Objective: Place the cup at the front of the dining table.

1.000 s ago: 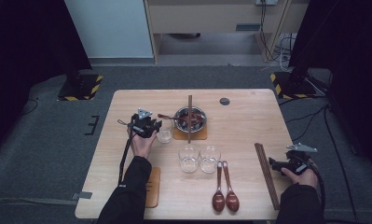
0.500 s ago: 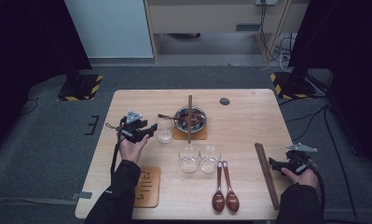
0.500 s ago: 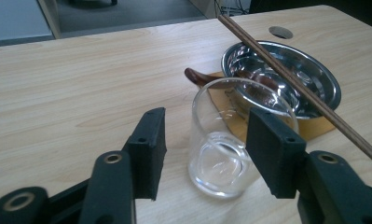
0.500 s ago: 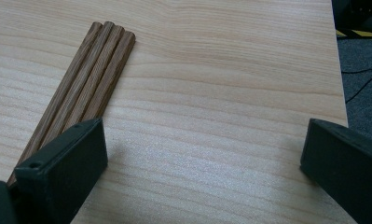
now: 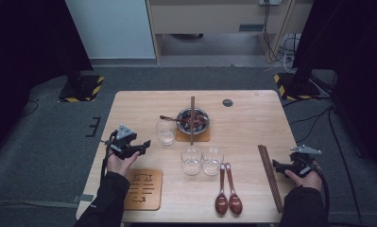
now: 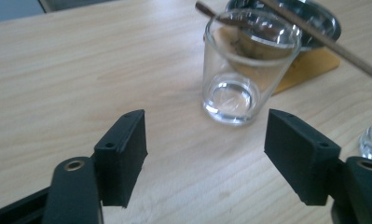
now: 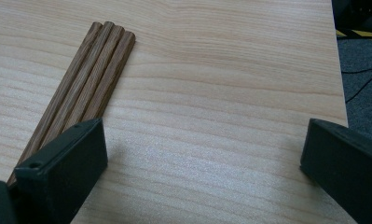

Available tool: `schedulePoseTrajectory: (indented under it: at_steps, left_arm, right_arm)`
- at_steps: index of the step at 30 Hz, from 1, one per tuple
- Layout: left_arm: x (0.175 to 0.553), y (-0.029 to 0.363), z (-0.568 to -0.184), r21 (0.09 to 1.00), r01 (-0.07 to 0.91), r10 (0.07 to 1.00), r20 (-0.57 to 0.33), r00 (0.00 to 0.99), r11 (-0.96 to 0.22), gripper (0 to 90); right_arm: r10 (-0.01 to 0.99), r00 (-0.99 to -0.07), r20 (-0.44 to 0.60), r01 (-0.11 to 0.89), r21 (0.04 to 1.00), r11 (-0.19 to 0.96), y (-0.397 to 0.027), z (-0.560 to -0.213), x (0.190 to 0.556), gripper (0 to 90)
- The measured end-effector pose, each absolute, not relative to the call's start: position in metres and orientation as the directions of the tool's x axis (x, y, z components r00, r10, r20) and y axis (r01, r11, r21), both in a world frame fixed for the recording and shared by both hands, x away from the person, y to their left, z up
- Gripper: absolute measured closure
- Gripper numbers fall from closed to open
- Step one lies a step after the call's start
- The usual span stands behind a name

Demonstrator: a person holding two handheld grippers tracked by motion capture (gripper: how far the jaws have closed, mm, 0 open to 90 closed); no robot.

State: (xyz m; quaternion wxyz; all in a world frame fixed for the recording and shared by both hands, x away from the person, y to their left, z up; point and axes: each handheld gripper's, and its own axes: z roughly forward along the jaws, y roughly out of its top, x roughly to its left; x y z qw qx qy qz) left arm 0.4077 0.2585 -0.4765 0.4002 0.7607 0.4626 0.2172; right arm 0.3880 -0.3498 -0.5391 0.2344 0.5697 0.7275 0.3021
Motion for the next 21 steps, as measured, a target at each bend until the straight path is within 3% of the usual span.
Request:
schedulePoseTrajectory:
  at_steps: [21]
  left_arm:
    - [0.386, 0.320, -0.518, 0.727, 0.639, 0.931, 0.000, 0.364, -0.250, 18.8]
  right_arm:
    - [0.970, -0.241, 0.003, 0.687, 0.707, 0.169, -0.350, -0.539, 0.388, 0.5]
